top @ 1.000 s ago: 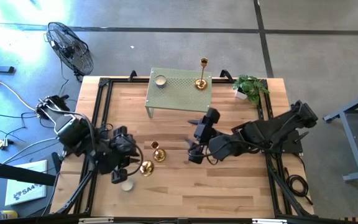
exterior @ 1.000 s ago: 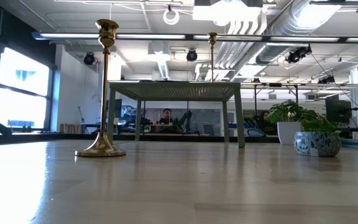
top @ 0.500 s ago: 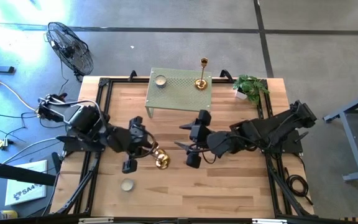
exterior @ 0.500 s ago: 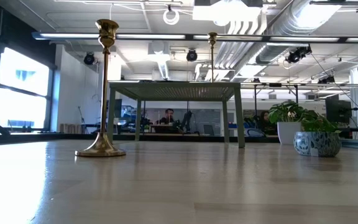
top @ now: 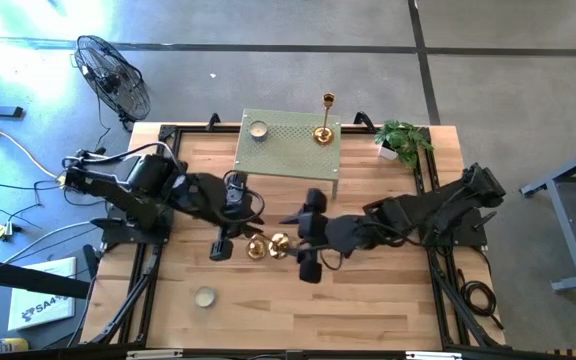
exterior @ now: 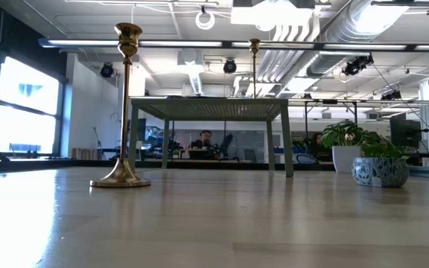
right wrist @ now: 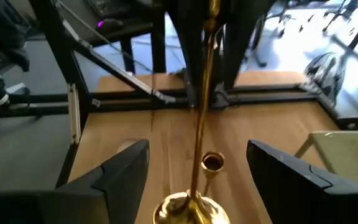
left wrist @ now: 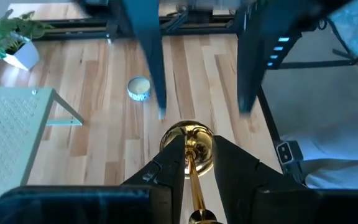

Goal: Stock candles and holders on shelf
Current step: Align the bottom gold candle holder with the other gold candle holder on the shelf

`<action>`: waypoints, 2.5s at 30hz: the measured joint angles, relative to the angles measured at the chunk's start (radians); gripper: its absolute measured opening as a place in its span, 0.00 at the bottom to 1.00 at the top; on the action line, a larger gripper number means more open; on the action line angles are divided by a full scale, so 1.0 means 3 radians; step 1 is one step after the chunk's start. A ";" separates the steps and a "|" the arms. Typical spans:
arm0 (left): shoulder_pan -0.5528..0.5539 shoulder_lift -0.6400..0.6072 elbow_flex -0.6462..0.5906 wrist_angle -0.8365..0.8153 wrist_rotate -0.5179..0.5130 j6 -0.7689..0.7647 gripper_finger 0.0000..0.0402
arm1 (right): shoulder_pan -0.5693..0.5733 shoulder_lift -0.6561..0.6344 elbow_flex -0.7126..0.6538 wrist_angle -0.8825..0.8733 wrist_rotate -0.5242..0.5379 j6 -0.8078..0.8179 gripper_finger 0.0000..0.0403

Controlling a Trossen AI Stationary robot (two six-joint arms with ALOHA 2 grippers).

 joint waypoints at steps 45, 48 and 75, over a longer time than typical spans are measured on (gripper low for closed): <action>0.0192 0.0056 0.0046 0.0305 -0.0050 0.0407 0.20 | -0.0451 0.0258 0.0008 0.0031 -0.0828 -0.0179 0.01; 0.0192 0.0056 0.0156 0.0409 -0.0067 0.0543 0.22 | -0.0449 0.0243 0.0018 -0.0001 -0.0792 -0.0178 0.01; -0.0313 -0.0385 0.1063 0.0422 -0.0637 0.0966 0.27 | -0.0290 -0.0483 -0.0006 -0.1205 0.0461 -0.0106 0.01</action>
